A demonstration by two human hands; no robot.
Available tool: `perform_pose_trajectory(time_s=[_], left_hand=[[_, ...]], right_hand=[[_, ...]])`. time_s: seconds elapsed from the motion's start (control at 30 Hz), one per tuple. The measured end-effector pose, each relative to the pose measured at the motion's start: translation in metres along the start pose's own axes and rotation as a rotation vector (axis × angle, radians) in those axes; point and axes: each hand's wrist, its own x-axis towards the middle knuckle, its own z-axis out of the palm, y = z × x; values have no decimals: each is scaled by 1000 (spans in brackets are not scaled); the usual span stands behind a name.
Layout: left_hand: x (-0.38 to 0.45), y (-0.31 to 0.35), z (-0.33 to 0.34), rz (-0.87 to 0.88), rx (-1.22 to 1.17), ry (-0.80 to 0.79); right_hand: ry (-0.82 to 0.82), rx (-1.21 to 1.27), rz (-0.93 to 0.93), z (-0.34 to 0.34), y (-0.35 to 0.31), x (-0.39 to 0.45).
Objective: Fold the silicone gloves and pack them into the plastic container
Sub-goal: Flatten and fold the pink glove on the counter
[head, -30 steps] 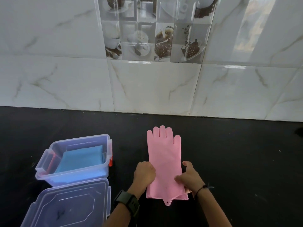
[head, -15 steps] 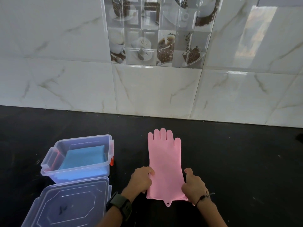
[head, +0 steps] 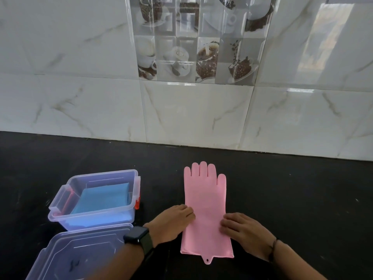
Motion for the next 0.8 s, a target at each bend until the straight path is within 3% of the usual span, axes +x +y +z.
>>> perform_pose_trajectory(time_s=[0.07, 0.13, 0.23, 0.3, 0.4, 0.47, 0.6, 0.7, 0.8], left_hand=[[21, 22, 4, -98, 14, 119], [27, 25, 7, -113, 32, 140], [22, 4, 19, -133, -32, 15], [12, -38, 35, -54, -101, -111], [-10, -82, 25, -153, -516, -270], [-5, -76, 14, -319, -756, -286], [-1, -61, 14, -557, -831, -238], [-1, -62, 19, -455, -697, -188], [-1, -59, 18, -282, -404, -39]], right_hand=[[79, -25, -9, -3, -2, 3], [168, 6, 3, 2, -7, 7], [247, 214, 163, 4, -14, 13], [292, 499, 335, 5, -11, 21], [441, 968, 677, -6, -2, 41], [478, 1081, 861, -13, 8, 54], [378, 1061, 1023, -12, 28, 75], [346, 869, 1005, -11, 33, 75], [313, 395, 722, -2, 42, 66]])
